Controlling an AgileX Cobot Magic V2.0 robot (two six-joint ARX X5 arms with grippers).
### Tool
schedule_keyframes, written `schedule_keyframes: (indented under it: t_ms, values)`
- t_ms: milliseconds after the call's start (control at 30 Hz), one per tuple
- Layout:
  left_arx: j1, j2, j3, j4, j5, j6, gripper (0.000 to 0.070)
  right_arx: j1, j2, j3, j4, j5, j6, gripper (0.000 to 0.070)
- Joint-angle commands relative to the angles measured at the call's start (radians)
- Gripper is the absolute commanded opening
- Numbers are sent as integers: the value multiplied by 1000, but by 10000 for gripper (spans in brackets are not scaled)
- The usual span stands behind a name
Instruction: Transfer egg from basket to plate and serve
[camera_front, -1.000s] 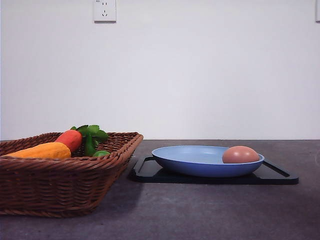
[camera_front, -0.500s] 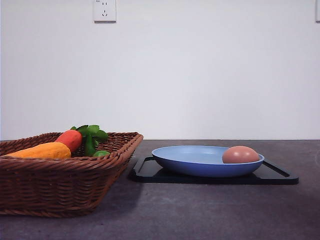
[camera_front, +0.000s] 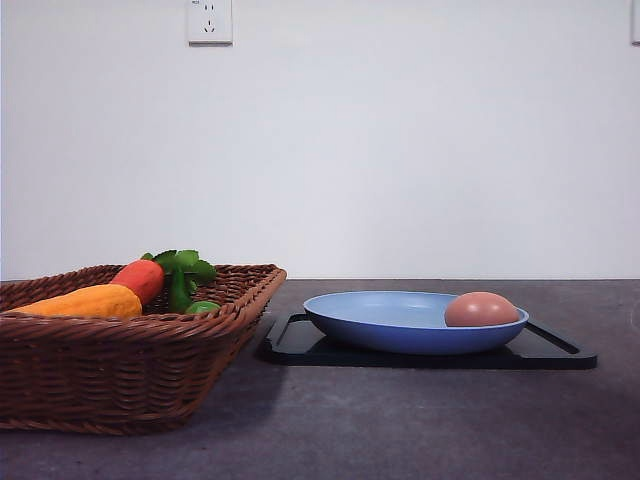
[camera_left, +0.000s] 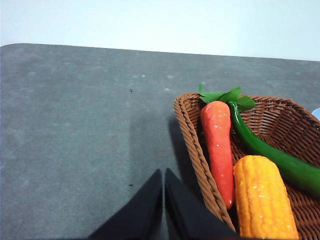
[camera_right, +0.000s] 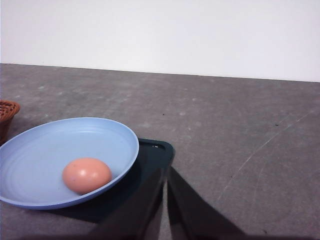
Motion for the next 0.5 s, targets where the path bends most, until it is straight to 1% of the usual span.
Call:
schedule_keyframes:
  t_ms: [0, 467]
  values:
    - [0, -2, -28, 13, 0, -5, 0, -1, -2, -6, 10, 2, 15, 0]
    - [0, -2, -28, 13, 0, -5, 0, -1, -2, -6, 10, 2, 14, 0]
